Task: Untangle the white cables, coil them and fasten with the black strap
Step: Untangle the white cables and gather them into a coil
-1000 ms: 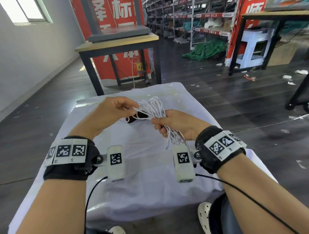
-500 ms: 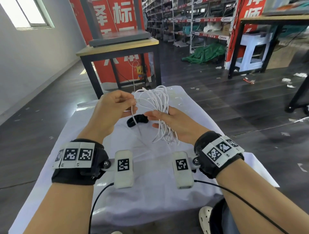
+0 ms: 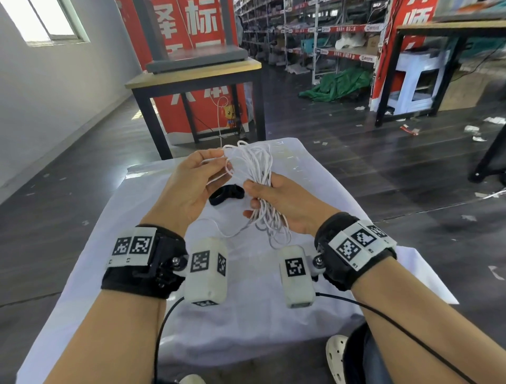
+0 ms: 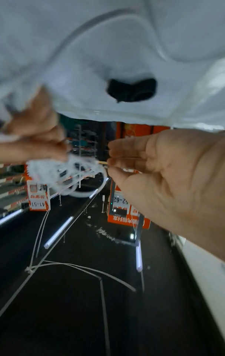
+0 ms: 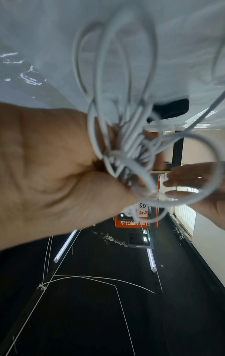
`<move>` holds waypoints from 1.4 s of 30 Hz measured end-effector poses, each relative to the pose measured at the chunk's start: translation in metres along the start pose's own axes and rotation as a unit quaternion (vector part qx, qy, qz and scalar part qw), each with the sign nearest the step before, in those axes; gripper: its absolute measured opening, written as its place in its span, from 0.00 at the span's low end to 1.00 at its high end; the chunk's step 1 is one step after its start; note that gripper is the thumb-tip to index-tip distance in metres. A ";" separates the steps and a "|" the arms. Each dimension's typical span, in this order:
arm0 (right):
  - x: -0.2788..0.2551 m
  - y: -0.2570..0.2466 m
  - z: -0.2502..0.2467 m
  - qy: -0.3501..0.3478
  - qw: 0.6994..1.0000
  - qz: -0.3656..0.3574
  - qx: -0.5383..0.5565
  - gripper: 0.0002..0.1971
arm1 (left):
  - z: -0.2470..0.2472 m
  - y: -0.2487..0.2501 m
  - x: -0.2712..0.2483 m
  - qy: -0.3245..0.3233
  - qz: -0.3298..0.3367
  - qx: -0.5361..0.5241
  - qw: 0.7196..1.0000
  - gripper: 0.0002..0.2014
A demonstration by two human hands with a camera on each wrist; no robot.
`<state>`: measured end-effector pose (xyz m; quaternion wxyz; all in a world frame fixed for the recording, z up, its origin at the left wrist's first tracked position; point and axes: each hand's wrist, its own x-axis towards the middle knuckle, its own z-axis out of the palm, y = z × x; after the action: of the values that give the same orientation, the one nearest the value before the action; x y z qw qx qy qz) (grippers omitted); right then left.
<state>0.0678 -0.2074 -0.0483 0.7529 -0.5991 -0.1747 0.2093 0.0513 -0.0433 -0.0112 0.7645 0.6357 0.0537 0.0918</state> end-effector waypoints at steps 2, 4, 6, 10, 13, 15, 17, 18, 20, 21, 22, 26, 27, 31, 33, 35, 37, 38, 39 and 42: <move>0.003 -0.001 -0.003 0.070 0.997 -0.015 -0.006 0.03 | -0.009 0.000 0.003 0.011 0.007 0.110 0.994 0.06; 0.008 0.000 -0.010 0.145 0.988 -0.037 0.039 0.08 | -0.020 -0.002 0.006 0.004 0.000 0.208 0.978 0.07; 0.011 -0.001 -0.016 0.191 0.975 -0.053 0.100 0.12 | -0.028 -0.008 0.006 -0.028 -0.031 0.338 0.940 0.07; 0.012 -0.004 -0.022 0.229 0.951 -0.066 0.195 0.15 | -0.035 -0.025 0.008 -0.100 -0.117 0.513 0.845 0.11; 0.010 -0.005 -0.025 0.230 0.949 -0.067 0.204 0.16 | -0.040 -0.033 0.009 -0.151 -0.156 0.582 0.784 0.23; 0.008 -0.005 -0.026 0.233 0.951 -0.062 0.193 0.16 | -0.043 -0.035 0.008 -0.168 -0.161 0.637 0.735 0.29; 0.008 -0.005 -0.027 0.236 0.953 -0.060 0.179 0.16 | -0.045 -0.037 0.010 -0.170 -0.165 0.650 0.722 0.30; 0.008 -0.005 -0.027 0.236 0.954 -0.060 0.175 0.16 | -0.046 -0.038 0.010 -0.173 -0.167 0.648 0.722 0.29; 0.009 -0.004 -0.027 0.233 0.956 -0.062 0.168 0.16 | -0.046 -0.040 0.010 -0.179 -0.166 0.638 0.730 0.25; 0.009 -0.003 -0.027 0.231 0.958 -0.061 0.156 0.17 | -0.046 -0.041 0.011 -0.183 -0.165 0.634 0.733 0.23; 0.010 -0.002 -0.027 0.230 0.961 -0.059 0.139 0.17 | -0.045 -0.041 0.011 -0.184 -0.164 0.629 0.737 0.19; 0.010 -0.002 -0.026 0.222 0.970 -0.040 0.089 0.15 | -0.044 -0.042 0.011 -0.192 -0.164 0.642 0.724 0.05; 0.009 -0.001 -0.025 0.219 0.971 -0.035 0.084 0.14 | -0.045 -0.042 0.010 -0.196 -0.163 0.648 0.718 0.04; 0.008 0.000 -0.023 0.202 0.979 -0.011 0.032 0.12 | -0.044 -0.032 0.010 -0.164 -0.092 0.607 0.772 0.05; 0.006 0.001 -0.021 0.189 0.982 0.001 -0.023 0.07 | -0.040 -0.023 0.009 -0.149 -0.026 0.558 0.816 0.06; 0.004 0.003 -0.017 0.158 0.985 0.013 -0.063 0.05 | -0.029 -0.014 0.005 -0.166 0.021 0.510 0.844 0.05; 0.003 0.004 -0.012 0.127 0.990 0.027 -0.063 0.08 | -0.015 -0.008 -0.001 -0.188 0.057 0.451 0.871 0.05; 0.003 0.005 -0.011 0.111 0.992 0.033 -0.049 0.10 | -0.010 -0.007 -0.003 -0.187 0.080 0.437 0.876 0.05; 0.004 0.005 -0.010 0.095 0.994 0.037 -0.032 0.12 | -0.006 -0.006 -0.004 -0.174 0.106 0.440 0.875 0.05; 0.003 0.004 -0.010 0.051 0.996 0.041 -0.066 0.10 | 0.000 -0.004 -0.006 -0.132 0.155 0.435 0.877 0.05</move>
<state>0.0746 -0.2134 -0.0546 0.7106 -0.6636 -0.1249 0.1975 0.0455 -0.0449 -0.0150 0.3863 0.9108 -0.1128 0.0915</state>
